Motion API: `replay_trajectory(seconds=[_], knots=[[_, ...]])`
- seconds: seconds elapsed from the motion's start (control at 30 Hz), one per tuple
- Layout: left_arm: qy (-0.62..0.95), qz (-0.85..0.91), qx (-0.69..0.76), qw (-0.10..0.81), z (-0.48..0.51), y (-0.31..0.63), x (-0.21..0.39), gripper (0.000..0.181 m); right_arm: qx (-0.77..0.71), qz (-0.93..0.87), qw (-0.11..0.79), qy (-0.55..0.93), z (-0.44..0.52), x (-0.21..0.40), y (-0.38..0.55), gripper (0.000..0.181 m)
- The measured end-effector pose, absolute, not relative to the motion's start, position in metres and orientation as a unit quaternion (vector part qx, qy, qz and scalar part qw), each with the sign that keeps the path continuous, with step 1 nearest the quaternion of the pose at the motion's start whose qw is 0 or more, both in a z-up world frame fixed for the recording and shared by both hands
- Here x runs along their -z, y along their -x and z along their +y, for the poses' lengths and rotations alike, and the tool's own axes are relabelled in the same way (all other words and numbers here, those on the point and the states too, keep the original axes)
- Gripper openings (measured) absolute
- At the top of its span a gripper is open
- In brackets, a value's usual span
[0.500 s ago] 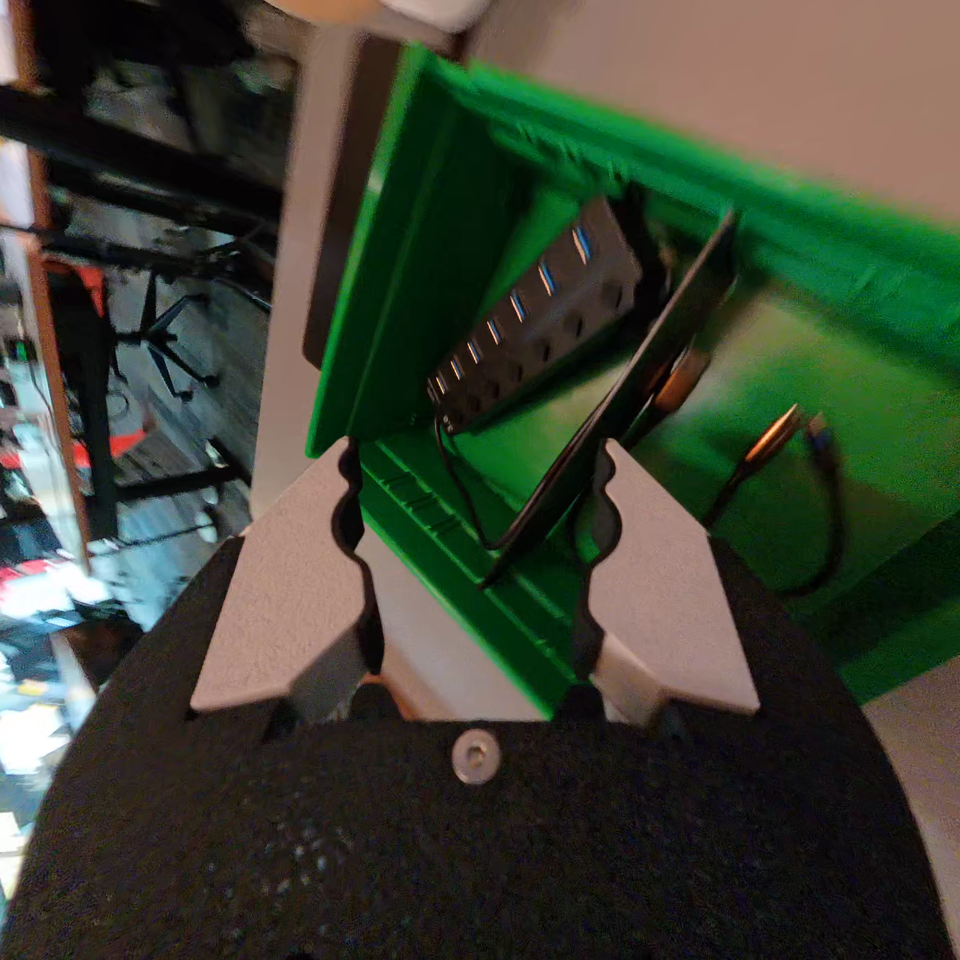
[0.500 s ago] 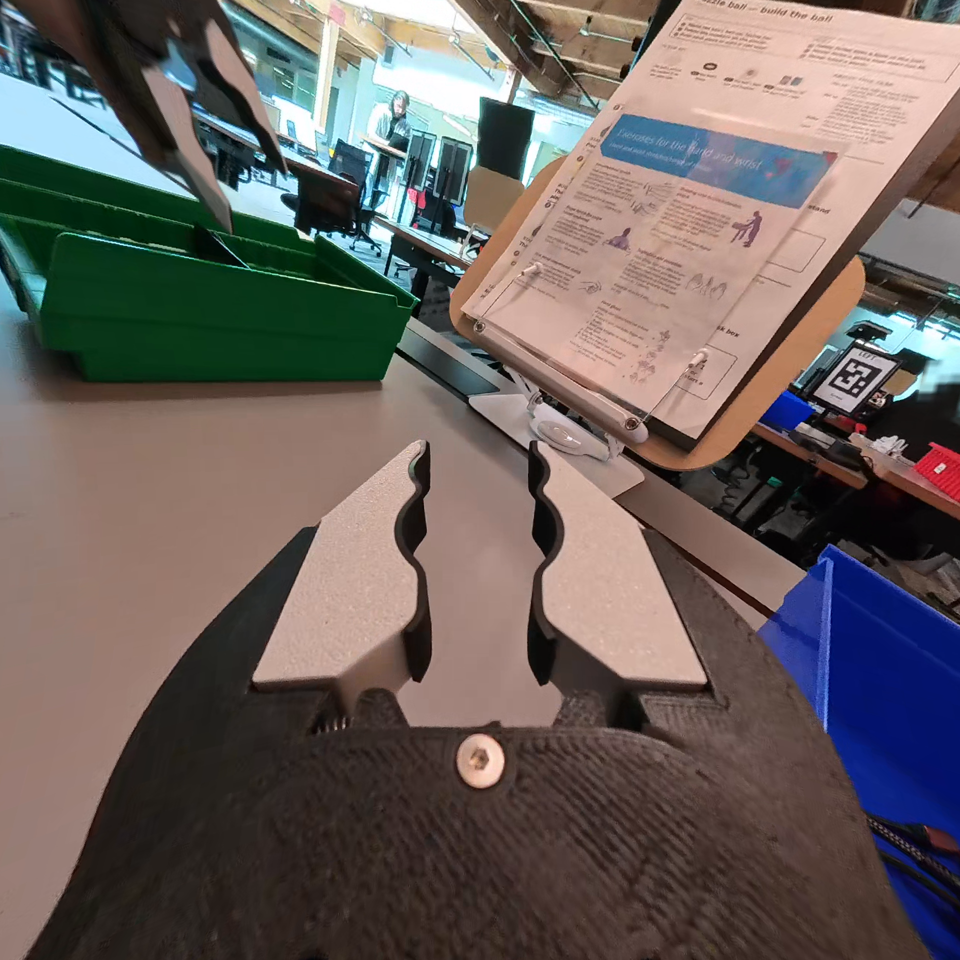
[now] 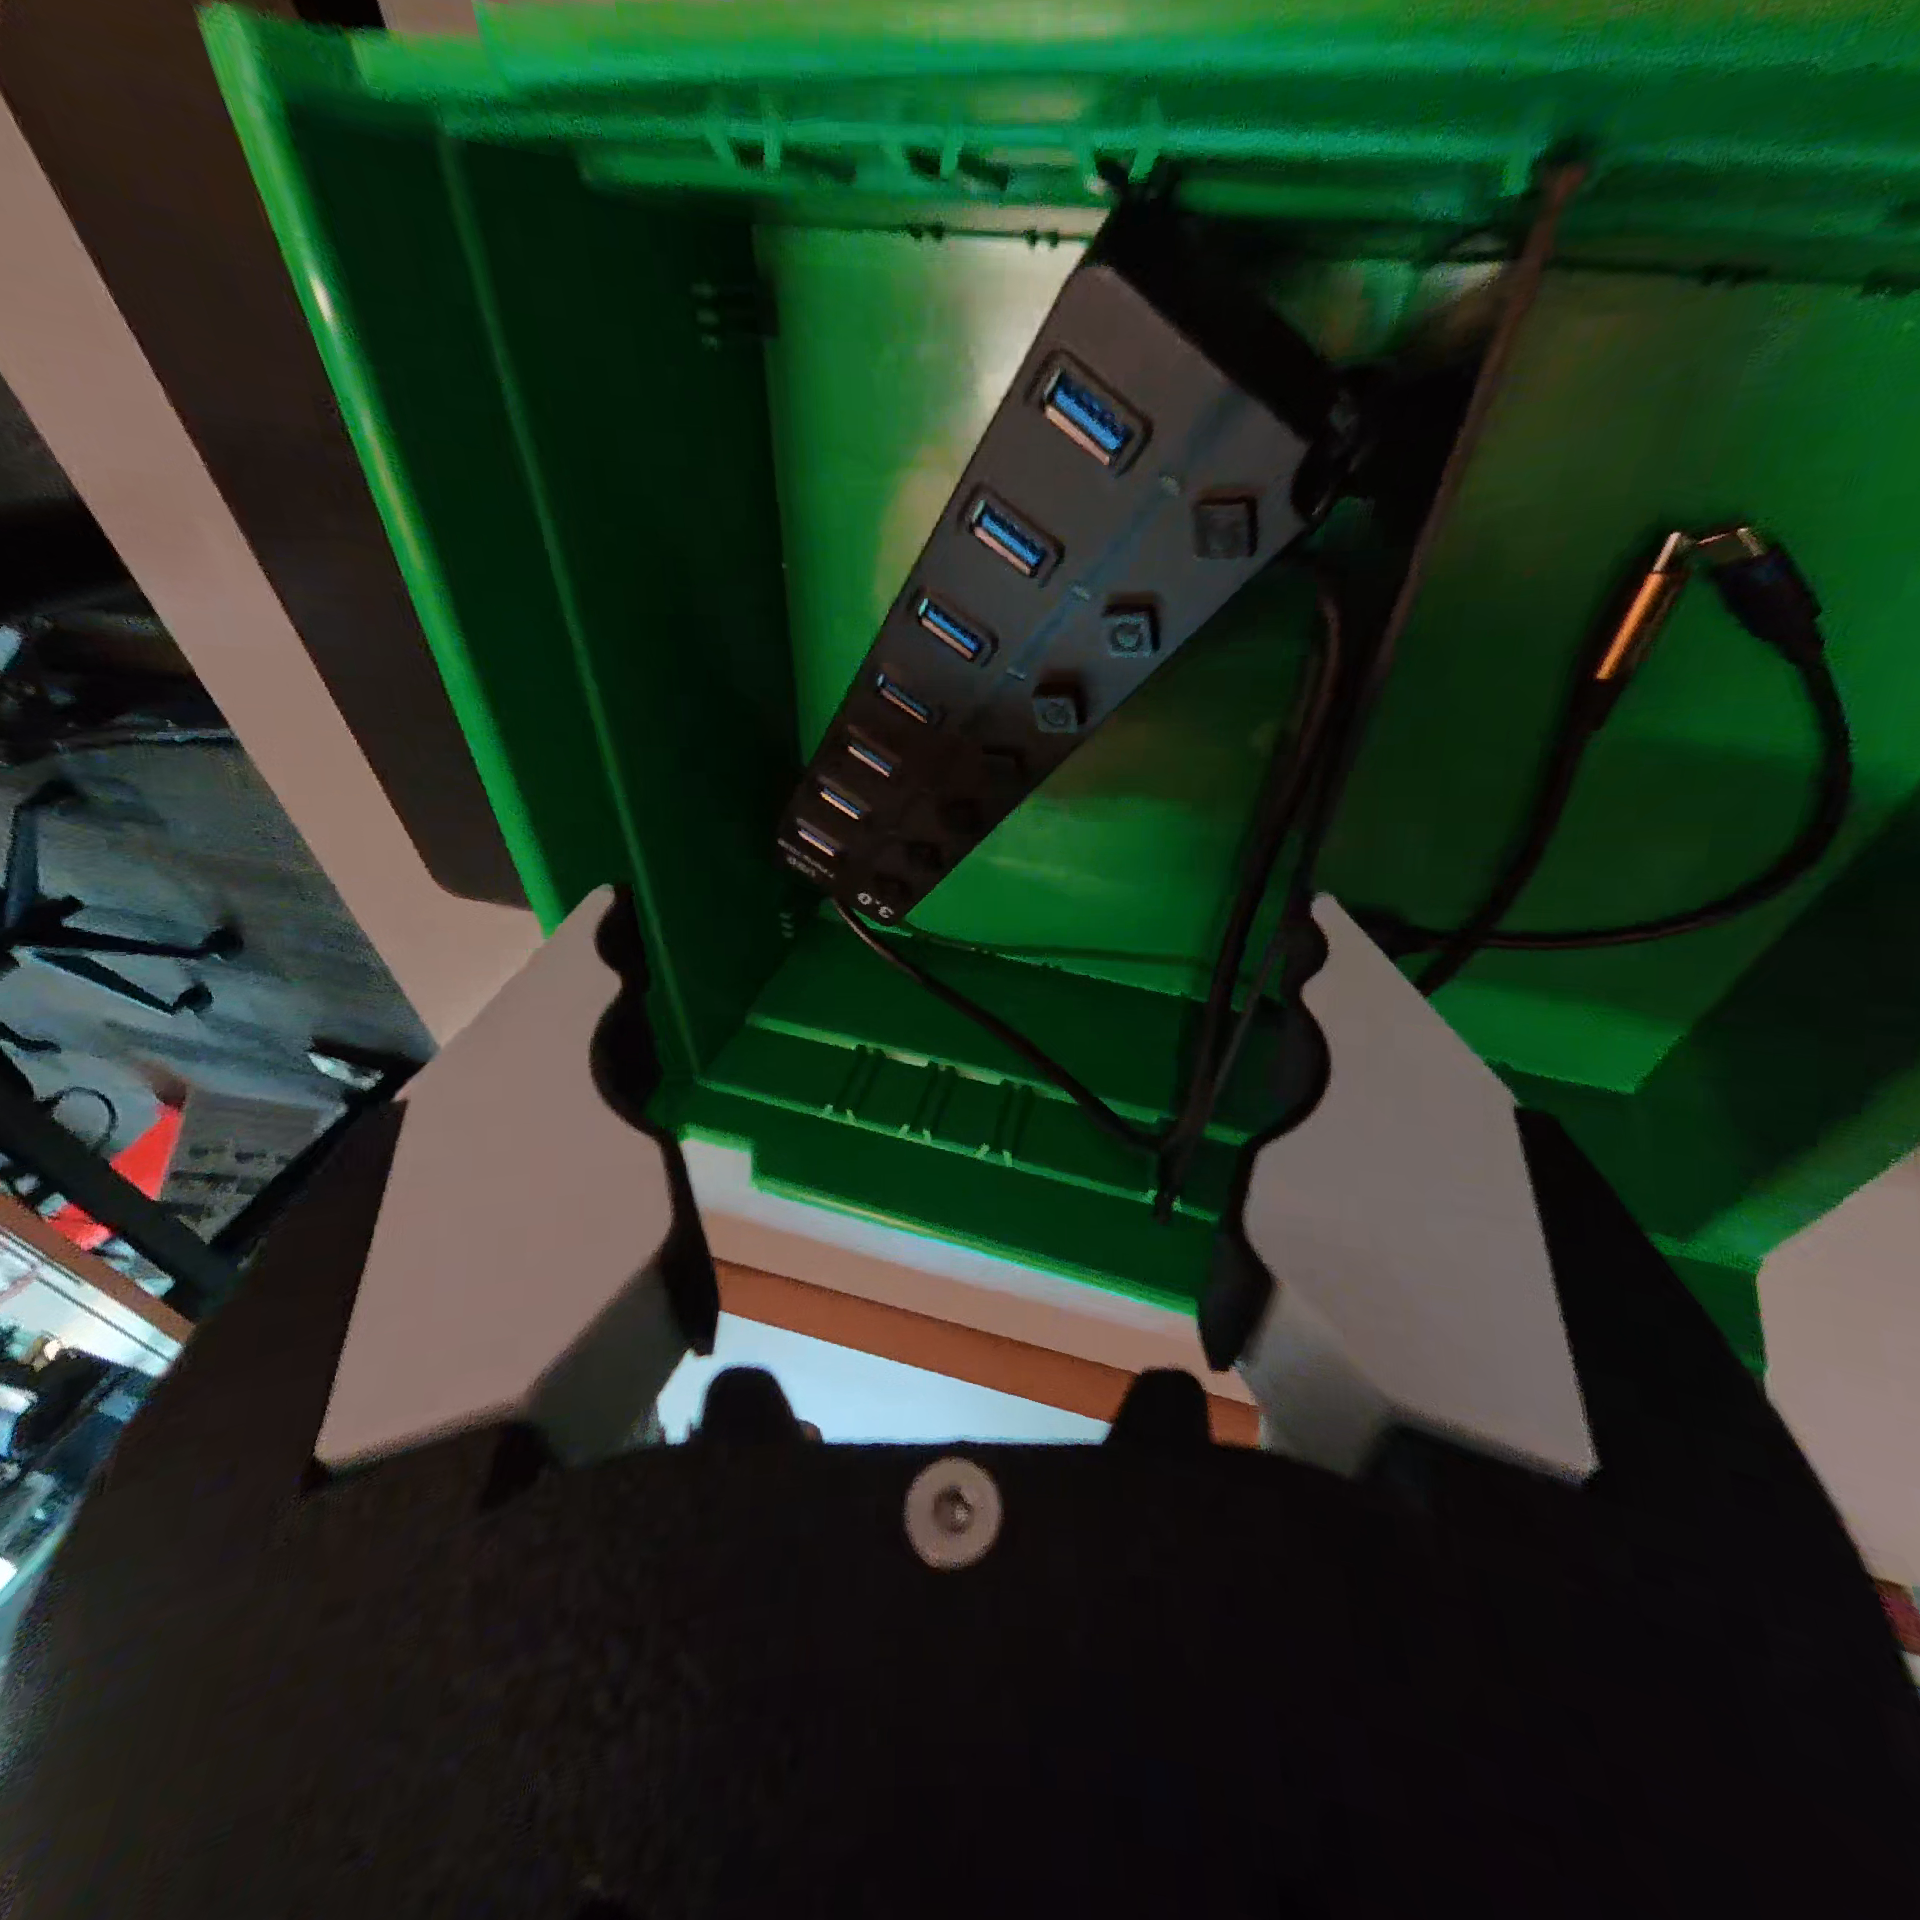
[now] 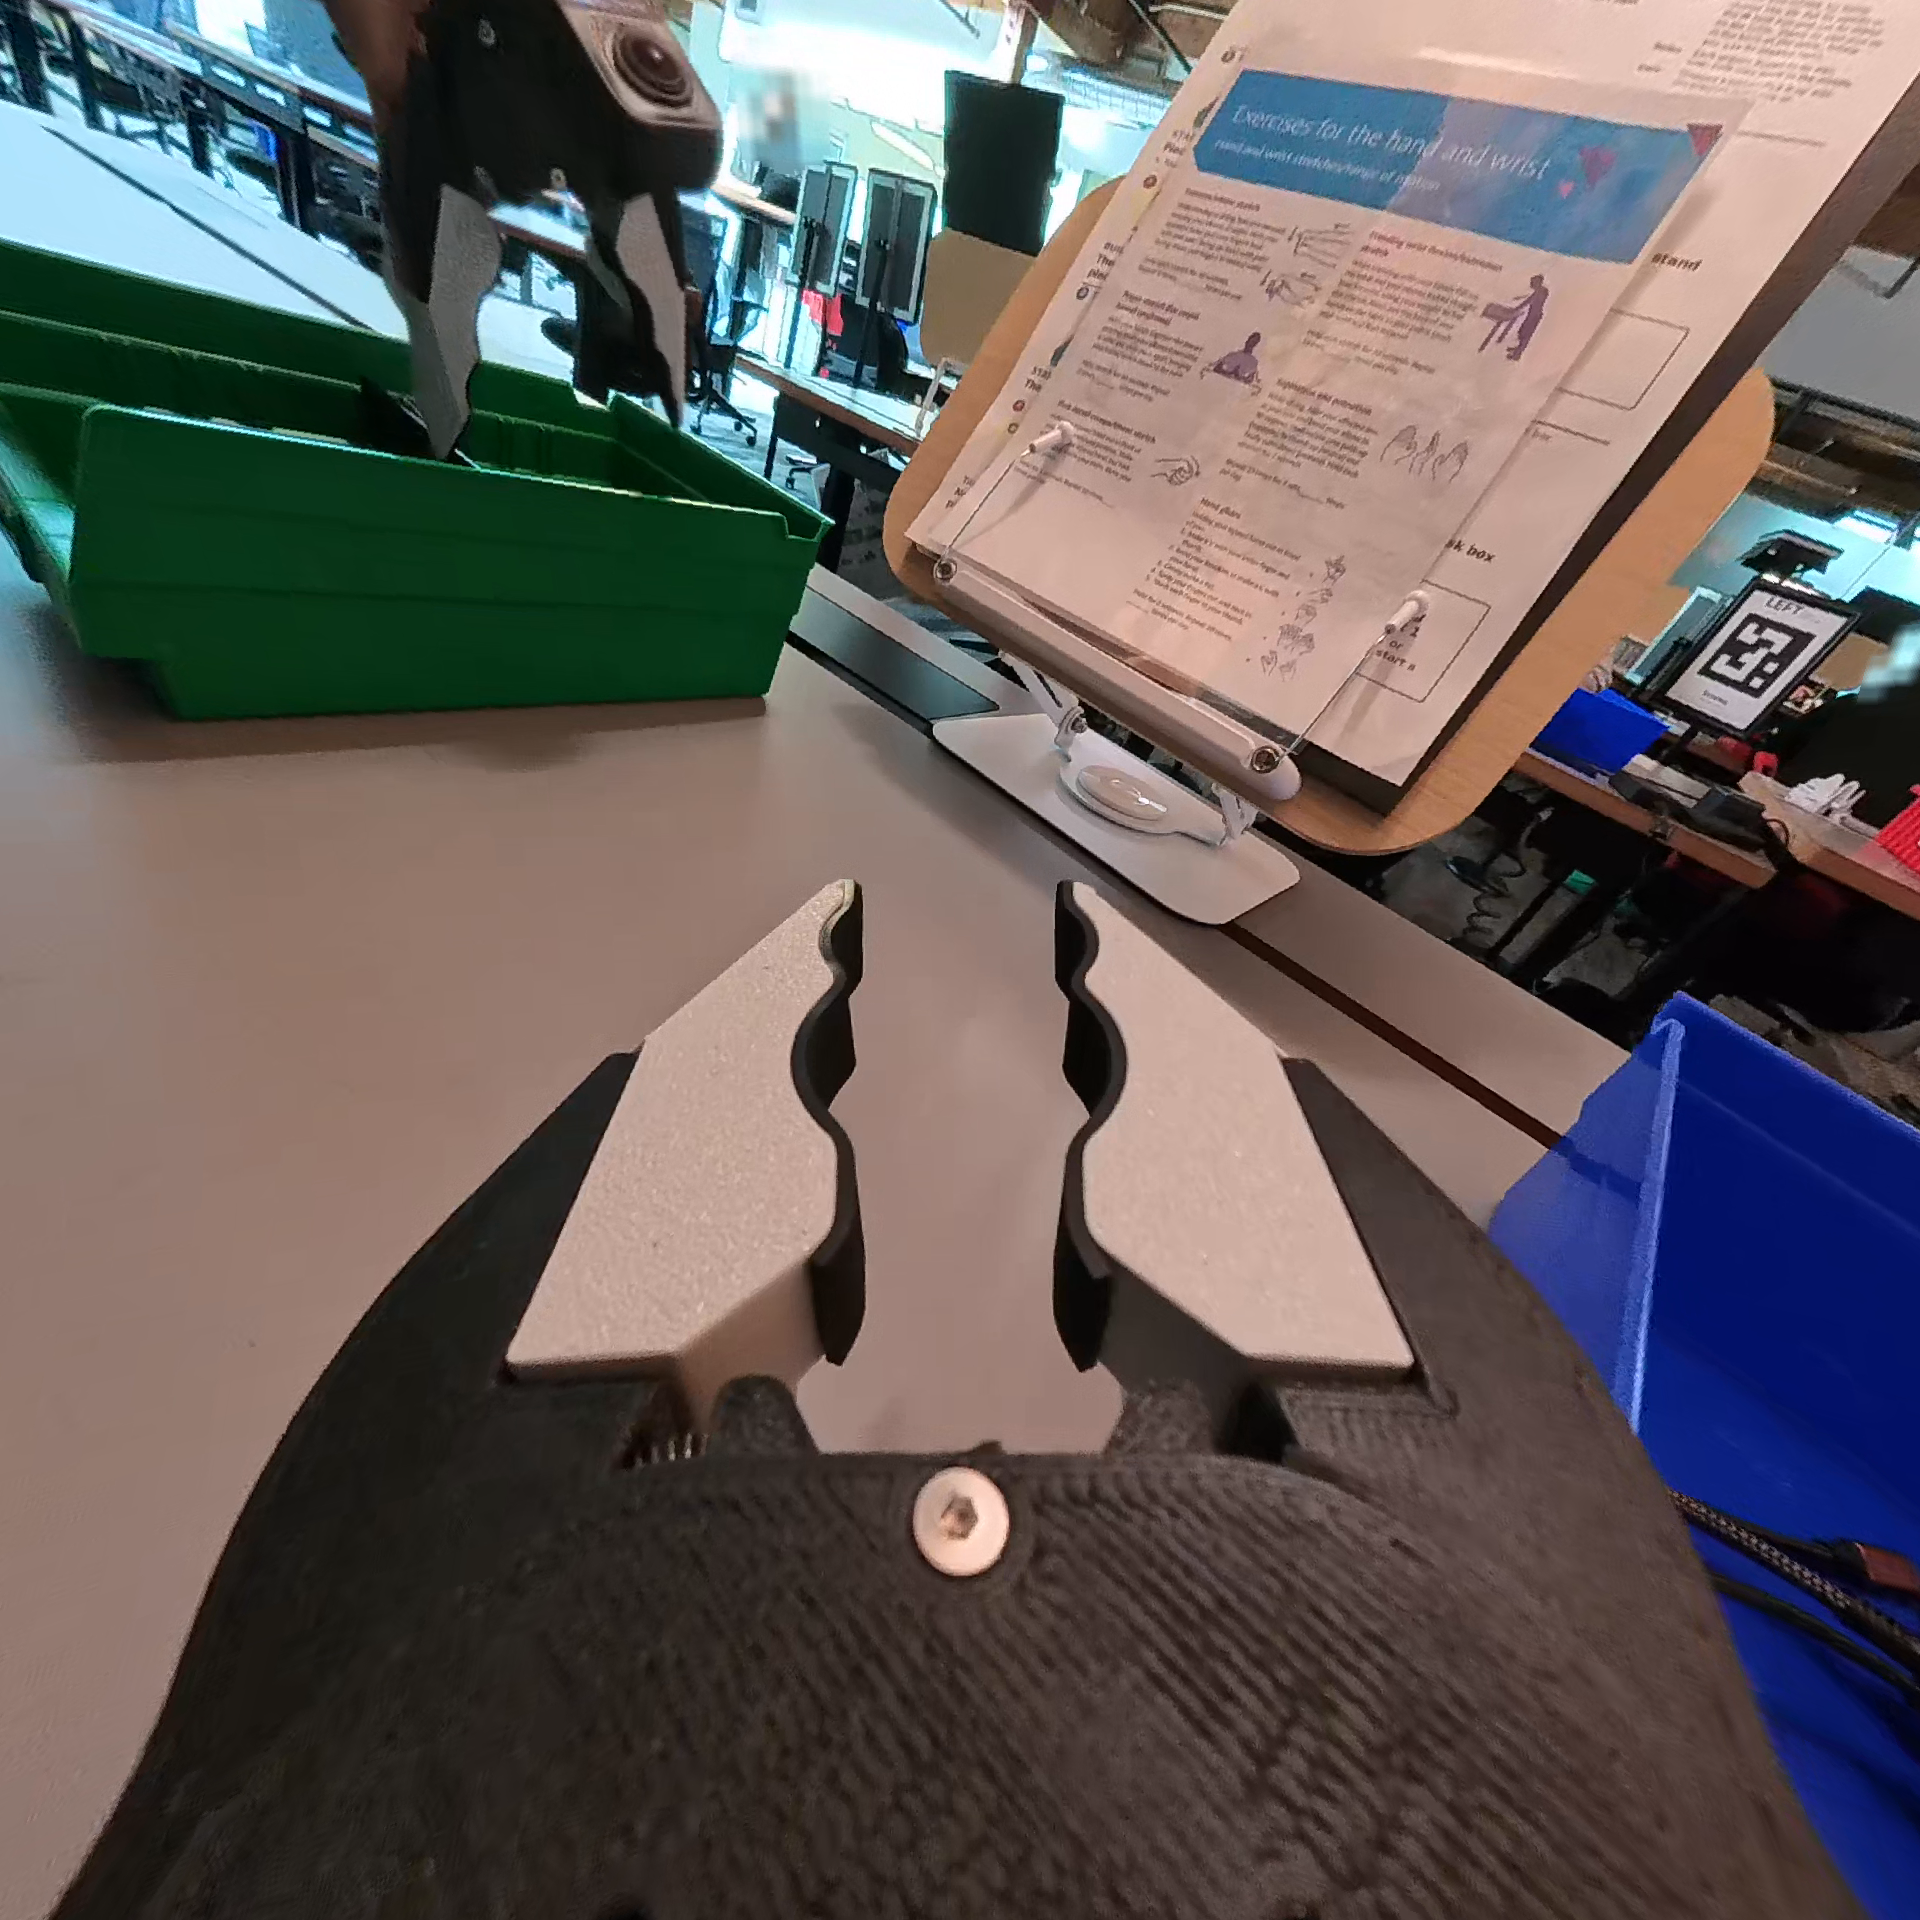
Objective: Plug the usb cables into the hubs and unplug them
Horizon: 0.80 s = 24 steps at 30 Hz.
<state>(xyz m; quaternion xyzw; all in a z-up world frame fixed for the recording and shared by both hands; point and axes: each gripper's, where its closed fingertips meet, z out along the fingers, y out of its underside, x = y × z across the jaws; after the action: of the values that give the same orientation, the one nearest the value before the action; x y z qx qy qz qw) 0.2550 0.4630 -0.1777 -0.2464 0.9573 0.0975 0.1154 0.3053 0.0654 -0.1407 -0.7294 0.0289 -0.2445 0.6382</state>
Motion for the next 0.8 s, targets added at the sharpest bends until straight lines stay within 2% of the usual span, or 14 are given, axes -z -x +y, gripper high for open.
replay_trajectory(seconds=[0.1, 0.17, 0.2, 0.3, 0.37, 0.4, 0.53, 0.57, 0.6, 0.63, 0.8], knots=[[0.226, 0.961, -0.1, 0.121, 0.463, -0.262, 0.173, 0.122, 0.233, 0.035, 0.644, 0.728, 0.065, 0.141, -0.305, 0.035], [0.223, 0.956, -0.109, 0.156, 0.47, -0.276, 0.165, 0.094, 0.232, 0.04, 0.642, 0.73, 0.063, 0.143, -0.306, 0.035], [0.224, 0.956, -0.096, 0.161, 0.469, -0.281, 0.163, 0.091, 0.232, 0.042, 0.639, 0.732, 0.062, 0.145, -0.308, 0.035], [0.206, 0.969, -0.038, 0.129, 0.452, -0.282, 0.178, 0.09, 0.234, 0.051, 0.629, 0.74, 0.059, 0.151, -0.314, 0.036], [0.186, 0.973, -0.074, 0.113, 0.458, -0.276, 0.197, 0.093, 0.233, 0.056, 0.628, 0.741, 0.057, 0.152, -0.317, 0.035], [0.174, 0.972, -0.104, 0.115, 0.466, -0.275, 0.206, 0.101, 0.23, 0.057, 0.63, 0.739, 0.057, 0.151, -0.316, 0.035], [0.123, 0.976, -0.103, 0.148, 0.465, -0.283, 0.242, 0.099, 0.229, 0.052, 0.634, 0.737, 0.059, 0.148, -0.313, 0.036], [0.113, 0.976, -0.1, 0.156, 0.462, -0.284, 0.25, 0.089, 0.228, 0.05, 0.633, 0.738, 0.059, 0.148, -0.313, 0.036], [0.1, 0.98, -0.104, 0.139, 0.461, -0.279, 0.254, 0.066, 0.227, 0.048, 0.632, 0.739, 0.059, 0.149, -0.312, 0.037], [0.098, 0.981, -0.105, 0.13, 0.461, -0.278, 0.254, 0.06, 0.227, 0.049, 0.631, 0.74, 0.059, 0.149, -0.313, 0.037], [0.084, 0.976, -0.126, 0.154, 0.463, -0.279, 0.241, 0.058, 0.225, 0.051, 0.636, 0.736, 0.059, 0.147, -0.312, 0.036]])
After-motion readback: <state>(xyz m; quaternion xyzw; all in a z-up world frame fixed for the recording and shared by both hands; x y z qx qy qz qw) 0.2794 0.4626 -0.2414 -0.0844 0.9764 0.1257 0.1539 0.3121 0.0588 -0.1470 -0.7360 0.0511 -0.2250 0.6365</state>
